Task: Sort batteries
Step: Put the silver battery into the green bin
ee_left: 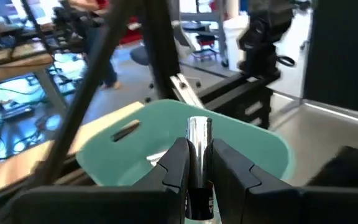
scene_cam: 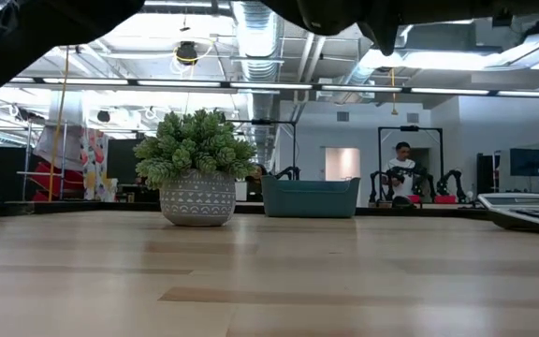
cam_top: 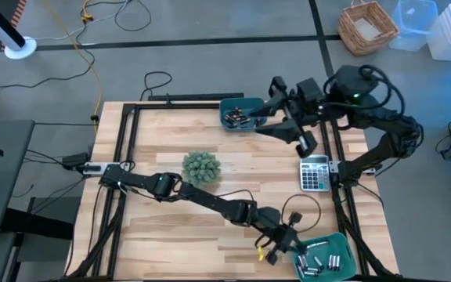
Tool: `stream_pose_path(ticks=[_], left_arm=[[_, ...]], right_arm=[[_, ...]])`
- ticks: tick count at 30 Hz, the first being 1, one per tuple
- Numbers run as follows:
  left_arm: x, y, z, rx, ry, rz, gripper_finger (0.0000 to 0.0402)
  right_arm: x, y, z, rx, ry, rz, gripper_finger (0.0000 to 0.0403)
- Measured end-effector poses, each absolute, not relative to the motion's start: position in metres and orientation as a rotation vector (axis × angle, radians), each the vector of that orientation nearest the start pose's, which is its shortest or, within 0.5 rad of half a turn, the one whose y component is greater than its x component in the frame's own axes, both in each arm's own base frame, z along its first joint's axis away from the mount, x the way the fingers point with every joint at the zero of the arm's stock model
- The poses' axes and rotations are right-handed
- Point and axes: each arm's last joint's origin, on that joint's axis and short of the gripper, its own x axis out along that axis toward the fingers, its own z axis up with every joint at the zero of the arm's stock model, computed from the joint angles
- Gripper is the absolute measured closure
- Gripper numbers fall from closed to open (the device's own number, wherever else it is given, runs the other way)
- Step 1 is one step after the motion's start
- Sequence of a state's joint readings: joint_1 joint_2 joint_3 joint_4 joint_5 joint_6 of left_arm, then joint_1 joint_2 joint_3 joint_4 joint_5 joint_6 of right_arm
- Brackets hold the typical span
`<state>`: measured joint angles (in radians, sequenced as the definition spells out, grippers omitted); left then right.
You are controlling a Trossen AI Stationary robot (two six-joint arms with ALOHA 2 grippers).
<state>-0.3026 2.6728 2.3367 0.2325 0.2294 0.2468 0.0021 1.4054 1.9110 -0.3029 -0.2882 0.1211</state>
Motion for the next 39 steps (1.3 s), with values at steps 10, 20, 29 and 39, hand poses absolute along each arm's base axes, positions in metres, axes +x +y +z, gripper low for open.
stream_pose_path(ticks=[10, 20, 29, 39], left_arm=[[0.568, -0.207, 0.172, 0.304, 0.059, -0.575, 0.0352], [0.573, -0.202, 0.161, 0.242, 0.034, -0.516, 0.0349], [0.573, -0.199, 0.154, 0.239, 0.070, -0.508, 0.0347], [0.574, -0.197, 0.152, 0.195, 0.080, -0.500, 0.0298]], right_arm=[[0.265, 0.010, 0.549, 0.096, -0.167, 0.299, 0.0198], [0.264, 0.012, 0.552, 0.092, -0.189, 0.301, 0.0198], [0.264, 0.011, 0.552, 0.071, -0.192, 0.296, 0.0198], [0.264, 0.011, 0.552, 0.070, -0.190, 0.296, 0.0198]])
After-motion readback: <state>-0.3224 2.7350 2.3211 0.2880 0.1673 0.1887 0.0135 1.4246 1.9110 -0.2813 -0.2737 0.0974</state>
